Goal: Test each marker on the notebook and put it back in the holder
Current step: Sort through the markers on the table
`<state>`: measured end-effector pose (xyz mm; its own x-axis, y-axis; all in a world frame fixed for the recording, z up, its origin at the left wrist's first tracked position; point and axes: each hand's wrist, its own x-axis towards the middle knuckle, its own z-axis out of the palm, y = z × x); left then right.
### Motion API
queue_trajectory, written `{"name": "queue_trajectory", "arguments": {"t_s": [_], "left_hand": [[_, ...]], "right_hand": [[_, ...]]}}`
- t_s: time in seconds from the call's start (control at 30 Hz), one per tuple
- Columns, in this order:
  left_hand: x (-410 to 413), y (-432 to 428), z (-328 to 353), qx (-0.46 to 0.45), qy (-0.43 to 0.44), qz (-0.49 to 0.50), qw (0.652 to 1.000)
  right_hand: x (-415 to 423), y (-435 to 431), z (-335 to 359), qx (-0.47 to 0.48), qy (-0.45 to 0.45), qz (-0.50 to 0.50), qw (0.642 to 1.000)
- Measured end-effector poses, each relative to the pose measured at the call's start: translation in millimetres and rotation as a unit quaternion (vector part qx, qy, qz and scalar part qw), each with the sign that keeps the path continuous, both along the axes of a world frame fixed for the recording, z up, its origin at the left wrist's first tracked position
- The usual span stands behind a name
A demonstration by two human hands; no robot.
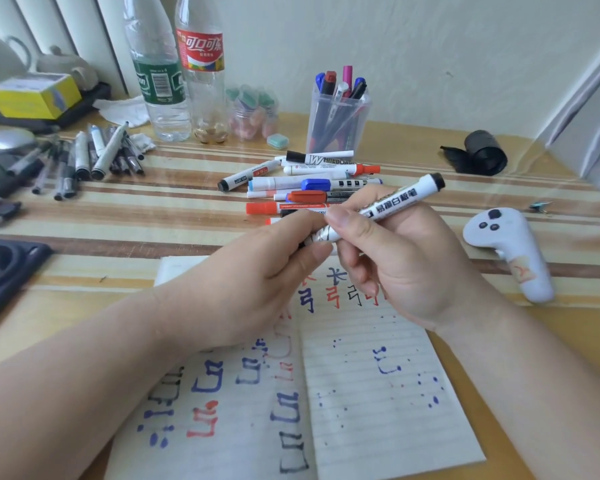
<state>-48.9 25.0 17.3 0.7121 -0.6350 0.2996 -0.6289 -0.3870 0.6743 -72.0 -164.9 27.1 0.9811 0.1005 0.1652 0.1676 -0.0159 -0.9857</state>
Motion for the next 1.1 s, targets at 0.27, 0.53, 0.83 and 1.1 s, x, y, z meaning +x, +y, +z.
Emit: {"name": "queue_trajectory", "arguments": {"t_s": [0.27,0.53,0.83,1.1], "left_hand": [[-1,-15,3,-0.060,0.002,0.007,0.998],[8,-3,-10,-0.155,0.198,-0.009,0.968],[15,1,-9,-0.188,0.240,0.071,0.950],[14,4,-5,-0.142,0.203,0.105,0.963]], "right_hand": [[-1,-3,6,0.076,0.005,0.017,0.997],[5,-9,3,0.112,-0.043,-0.078,0.990],[-2,-32,22,-0.050,0.035,-0.090,0.994],[-31,-21,51,-0.199,0.039,-0.017,0.979]]}}
